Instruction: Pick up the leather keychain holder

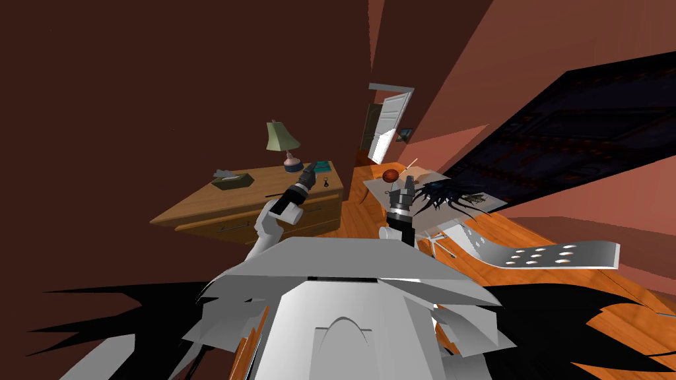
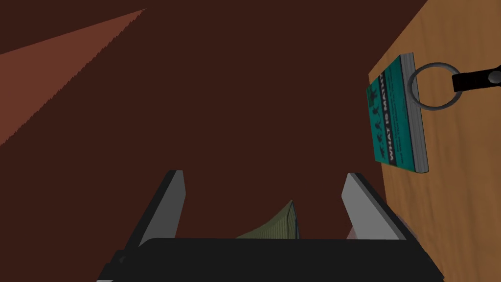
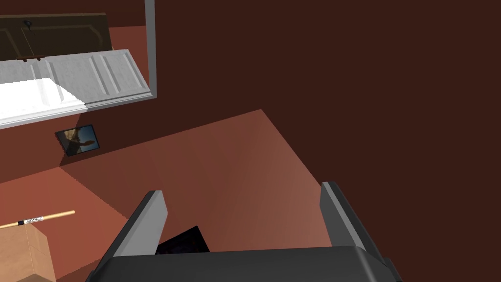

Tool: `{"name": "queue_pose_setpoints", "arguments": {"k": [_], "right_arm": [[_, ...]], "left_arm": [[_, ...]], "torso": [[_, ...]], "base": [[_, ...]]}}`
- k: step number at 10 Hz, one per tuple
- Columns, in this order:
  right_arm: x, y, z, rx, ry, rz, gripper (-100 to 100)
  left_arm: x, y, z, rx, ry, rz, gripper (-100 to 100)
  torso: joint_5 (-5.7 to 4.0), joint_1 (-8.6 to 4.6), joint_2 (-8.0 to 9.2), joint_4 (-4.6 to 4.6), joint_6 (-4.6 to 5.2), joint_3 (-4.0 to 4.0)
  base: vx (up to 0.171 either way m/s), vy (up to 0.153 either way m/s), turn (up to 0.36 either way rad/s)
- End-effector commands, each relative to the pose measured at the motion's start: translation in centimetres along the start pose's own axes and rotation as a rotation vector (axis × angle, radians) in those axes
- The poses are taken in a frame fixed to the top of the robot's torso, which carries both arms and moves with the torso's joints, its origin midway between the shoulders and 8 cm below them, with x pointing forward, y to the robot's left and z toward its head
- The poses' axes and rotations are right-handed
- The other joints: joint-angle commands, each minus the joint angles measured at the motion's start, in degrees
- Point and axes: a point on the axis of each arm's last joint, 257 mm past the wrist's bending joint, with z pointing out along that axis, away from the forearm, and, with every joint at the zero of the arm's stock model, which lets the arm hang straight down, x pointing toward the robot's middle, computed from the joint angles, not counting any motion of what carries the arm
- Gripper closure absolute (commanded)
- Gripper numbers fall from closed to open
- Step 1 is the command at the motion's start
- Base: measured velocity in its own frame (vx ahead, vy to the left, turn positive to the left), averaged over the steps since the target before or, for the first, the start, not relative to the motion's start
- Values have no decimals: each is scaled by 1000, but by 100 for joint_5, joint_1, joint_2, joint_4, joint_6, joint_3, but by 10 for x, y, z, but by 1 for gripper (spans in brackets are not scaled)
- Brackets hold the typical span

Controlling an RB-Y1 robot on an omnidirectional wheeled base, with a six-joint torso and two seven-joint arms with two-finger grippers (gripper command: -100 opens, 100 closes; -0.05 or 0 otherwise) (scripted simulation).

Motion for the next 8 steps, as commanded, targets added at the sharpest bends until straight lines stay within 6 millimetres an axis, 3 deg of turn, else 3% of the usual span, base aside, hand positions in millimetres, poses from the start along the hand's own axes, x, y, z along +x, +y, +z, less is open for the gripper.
{"name": "queue_pose_setpoints", "arguments": {"k": [1, 8], "right_arm": [[0, 0, 0, 0, 0, 0, 0], [0, 0, 0, 0, 0, 0, 0]], "left_arm": [[5, 4, 5, -30, 16, 15, -100], [10, 33, 10, -176, 29, 48, -100]], "torso": [[0, 0, 0, 0, 0, 0], [0, 0, -1, 0, -1, -1]], "base": [[-9, 8, -85], [-8, 9, -48]]}}
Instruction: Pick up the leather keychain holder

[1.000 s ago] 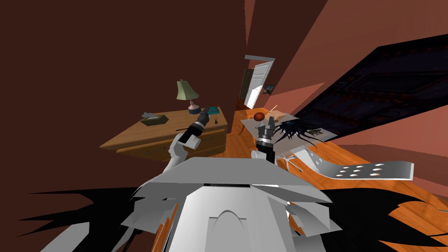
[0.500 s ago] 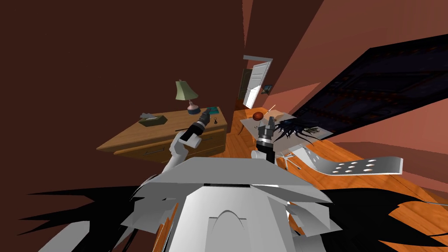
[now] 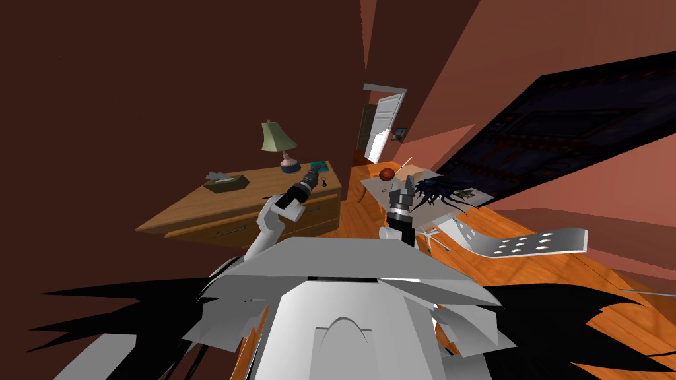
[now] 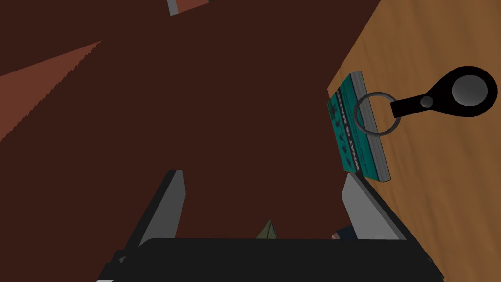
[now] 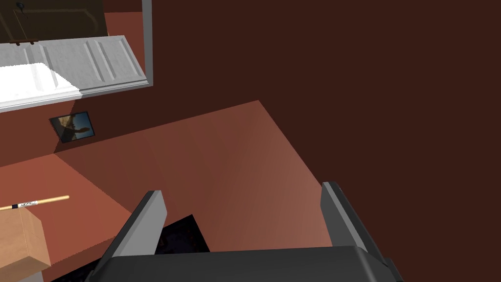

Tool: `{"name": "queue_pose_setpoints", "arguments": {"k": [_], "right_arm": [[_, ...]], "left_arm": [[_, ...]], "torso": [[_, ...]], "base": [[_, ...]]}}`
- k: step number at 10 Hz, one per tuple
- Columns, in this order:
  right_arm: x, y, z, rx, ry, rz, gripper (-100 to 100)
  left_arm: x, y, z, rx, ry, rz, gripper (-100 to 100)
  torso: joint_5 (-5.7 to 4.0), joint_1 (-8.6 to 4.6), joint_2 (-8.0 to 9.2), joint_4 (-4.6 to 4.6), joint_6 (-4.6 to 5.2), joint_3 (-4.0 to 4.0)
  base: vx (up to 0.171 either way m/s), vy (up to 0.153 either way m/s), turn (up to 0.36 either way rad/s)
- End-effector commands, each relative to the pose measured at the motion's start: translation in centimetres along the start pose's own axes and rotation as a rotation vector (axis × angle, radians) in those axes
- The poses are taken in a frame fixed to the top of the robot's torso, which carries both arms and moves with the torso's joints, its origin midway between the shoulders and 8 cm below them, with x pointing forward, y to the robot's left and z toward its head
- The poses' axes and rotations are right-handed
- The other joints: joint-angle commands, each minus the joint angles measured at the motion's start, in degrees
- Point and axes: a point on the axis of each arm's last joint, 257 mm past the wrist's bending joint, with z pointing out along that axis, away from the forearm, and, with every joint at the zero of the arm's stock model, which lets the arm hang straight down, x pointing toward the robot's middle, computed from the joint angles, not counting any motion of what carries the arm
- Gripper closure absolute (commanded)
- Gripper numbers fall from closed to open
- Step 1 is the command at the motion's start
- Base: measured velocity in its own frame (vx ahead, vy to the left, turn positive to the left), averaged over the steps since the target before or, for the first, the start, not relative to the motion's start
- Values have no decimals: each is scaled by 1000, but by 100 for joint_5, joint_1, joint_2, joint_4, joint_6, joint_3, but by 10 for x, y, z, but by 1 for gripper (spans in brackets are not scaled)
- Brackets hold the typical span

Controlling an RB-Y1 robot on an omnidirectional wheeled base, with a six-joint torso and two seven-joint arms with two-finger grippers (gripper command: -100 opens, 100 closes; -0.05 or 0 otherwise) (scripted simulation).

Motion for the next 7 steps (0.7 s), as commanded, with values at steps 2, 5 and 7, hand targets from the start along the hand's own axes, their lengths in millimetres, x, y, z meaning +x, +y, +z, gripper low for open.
{"name": "queue_pose_setpoints", "arguments": {"k": [2, 5, 7], "right_arm": [[0, 0, 0, 0, 0, 0, 0], [0, 0, 0, 0, 0, 0, 0], [0, 0, 0, 0, 0, 0, 0]], "left_arm": [[1, 11, 3, -60, 4, 18, -100], [2, 21, 4, -118, 3, 36, -100], [2, 25, 6, -152, 4, 53, -100]], "torso": [[-1, -1, 0, 0, 3, 0], [-1, -2, -1, 0, 3, -1], [0, -1, -1, 0, -1, -1]], "base": [[-3, 5, -76], [0, 3, -49], [0, 1, -40]]}}
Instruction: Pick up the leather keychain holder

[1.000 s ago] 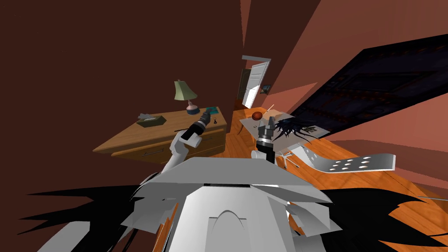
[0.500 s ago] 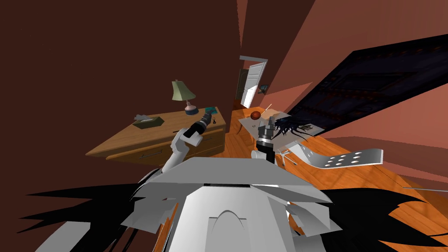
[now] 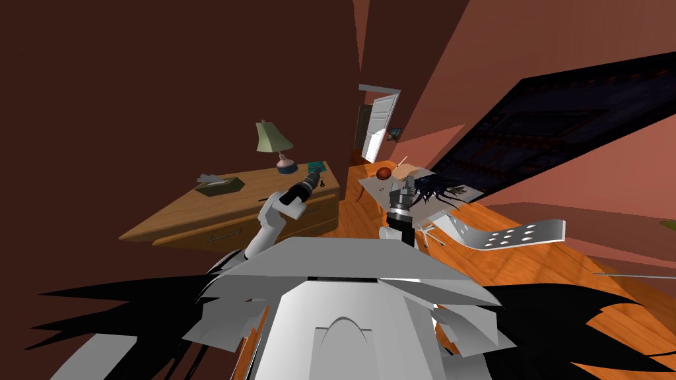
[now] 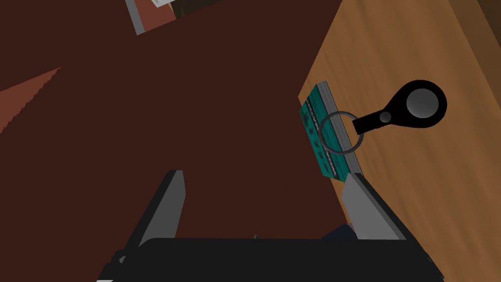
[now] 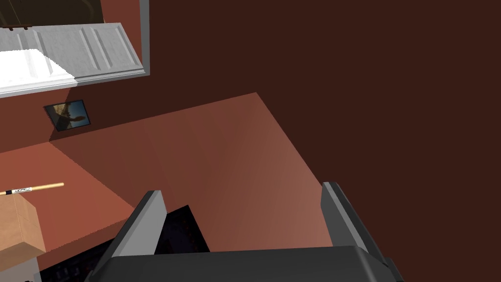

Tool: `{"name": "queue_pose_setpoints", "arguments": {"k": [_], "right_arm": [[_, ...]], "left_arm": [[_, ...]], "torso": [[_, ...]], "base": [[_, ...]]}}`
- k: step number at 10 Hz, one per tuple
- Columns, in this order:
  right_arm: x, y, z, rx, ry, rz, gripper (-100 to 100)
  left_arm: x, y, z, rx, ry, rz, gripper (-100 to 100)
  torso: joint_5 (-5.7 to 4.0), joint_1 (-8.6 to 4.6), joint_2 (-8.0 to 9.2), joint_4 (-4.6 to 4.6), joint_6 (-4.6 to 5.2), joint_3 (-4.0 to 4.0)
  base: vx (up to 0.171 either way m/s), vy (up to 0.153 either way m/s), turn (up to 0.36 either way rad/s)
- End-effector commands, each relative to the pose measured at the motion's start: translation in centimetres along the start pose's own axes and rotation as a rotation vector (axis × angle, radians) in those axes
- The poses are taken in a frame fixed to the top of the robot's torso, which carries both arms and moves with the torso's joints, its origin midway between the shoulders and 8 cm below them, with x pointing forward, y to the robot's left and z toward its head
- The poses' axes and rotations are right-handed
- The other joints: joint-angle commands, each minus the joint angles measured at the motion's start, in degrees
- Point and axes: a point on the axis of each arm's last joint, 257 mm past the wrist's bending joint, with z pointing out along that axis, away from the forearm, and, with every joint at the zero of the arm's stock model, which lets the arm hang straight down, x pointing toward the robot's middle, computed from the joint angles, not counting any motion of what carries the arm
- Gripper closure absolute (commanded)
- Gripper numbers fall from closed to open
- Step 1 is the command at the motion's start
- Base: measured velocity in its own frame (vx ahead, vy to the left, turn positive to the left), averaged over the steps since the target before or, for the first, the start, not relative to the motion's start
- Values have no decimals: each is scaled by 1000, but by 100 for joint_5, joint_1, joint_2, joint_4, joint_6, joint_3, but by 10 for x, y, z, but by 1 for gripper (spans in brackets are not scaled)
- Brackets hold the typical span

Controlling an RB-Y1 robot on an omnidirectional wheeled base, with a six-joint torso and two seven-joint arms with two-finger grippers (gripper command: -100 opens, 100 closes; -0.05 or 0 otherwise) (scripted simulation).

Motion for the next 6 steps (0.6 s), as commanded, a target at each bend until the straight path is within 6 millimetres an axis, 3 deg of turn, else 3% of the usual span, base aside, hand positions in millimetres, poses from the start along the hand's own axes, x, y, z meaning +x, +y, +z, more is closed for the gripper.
{"name": "queue_pose_setpoints", "arguments": {"k": [1, 6], "right_arm": [[0, 0, 0, 0, 0, 0, 0], [0, 0, 0, 0, 0, 0, 0]], "left_arm": [[-1, 9, 1, -42, -4, 7, -100], [-3, 19, 3, -119, -14, 40, -100]], "torso": [[0, 0, 0, 0, 0, 0], [1, 2, 0, 0, -3, 0]], "base": [[1, 3, -56], [2, 0, -40]]}}
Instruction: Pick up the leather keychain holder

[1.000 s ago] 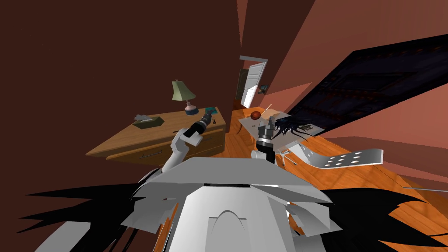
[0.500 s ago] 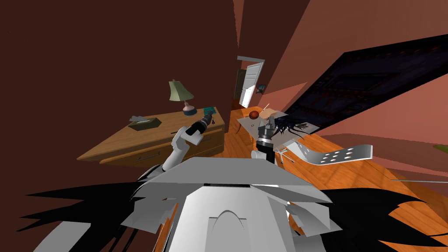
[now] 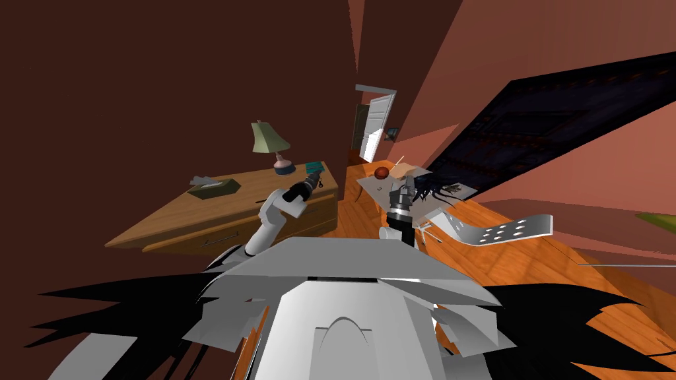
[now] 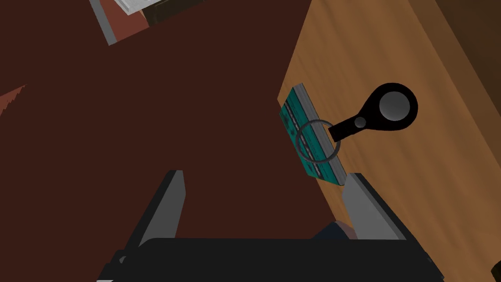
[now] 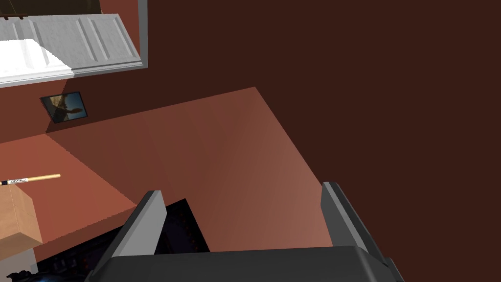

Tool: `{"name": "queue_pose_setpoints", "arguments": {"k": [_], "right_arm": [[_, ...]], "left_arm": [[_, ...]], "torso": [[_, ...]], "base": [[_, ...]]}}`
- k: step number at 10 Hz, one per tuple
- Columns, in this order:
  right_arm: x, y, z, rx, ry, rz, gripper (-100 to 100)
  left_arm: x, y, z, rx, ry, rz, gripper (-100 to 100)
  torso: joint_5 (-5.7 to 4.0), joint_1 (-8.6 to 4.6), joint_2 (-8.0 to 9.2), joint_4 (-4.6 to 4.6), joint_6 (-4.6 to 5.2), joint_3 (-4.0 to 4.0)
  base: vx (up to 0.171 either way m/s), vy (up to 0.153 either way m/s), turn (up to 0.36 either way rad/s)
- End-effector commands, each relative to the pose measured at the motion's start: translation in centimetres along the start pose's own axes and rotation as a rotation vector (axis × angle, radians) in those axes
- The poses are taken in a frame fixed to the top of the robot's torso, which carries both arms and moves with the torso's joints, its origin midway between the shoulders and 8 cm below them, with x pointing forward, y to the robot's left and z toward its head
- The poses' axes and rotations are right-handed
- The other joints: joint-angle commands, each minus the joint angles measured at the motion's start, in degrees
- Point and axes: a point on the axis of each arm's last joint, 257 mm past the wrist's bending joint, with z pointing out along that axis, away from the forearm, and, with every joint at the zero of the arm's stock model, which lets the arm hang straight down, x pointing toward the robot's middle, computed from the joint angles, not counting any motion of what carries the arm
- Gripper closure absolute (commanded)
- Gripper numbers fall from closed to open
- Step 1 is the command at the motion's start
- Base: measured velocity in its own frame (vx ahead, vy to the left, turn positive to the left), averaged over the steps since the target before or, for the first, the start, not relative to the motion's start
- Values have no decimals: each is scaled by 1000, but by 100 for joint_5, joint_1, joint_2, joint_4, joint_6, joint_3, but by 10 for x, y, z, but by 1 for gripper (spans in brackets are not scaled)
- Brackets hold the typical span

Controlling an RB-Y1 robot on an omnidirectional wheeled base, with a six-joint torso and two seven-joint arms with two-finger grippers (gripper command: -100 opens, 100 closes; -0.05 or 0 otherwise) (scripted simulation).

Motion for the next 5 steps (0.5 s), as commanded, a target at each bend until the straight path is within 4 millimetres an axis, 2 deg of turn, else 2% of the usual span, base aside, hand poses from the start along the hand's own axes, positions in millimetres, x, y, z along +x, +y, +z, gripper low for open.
{"name": "queue_pose_setpoints", "arguments": {"k": [1, 5], "right_arm": [[0, 0, 0, 0, 0, 0, 0], [0, 0, 0, 0, 0, 0, 0]], "left_arm": [[-1, 7, 0, -39, -6, 7, -100], [-4, 19, 0, -101, -20, 22, -100]], "torso": [[0, 0, 0, 0, 0, 0], [0, 0, -1, -1, -2, -1]], "base": [[6, 0, -59], [4, -1, -28]]}}
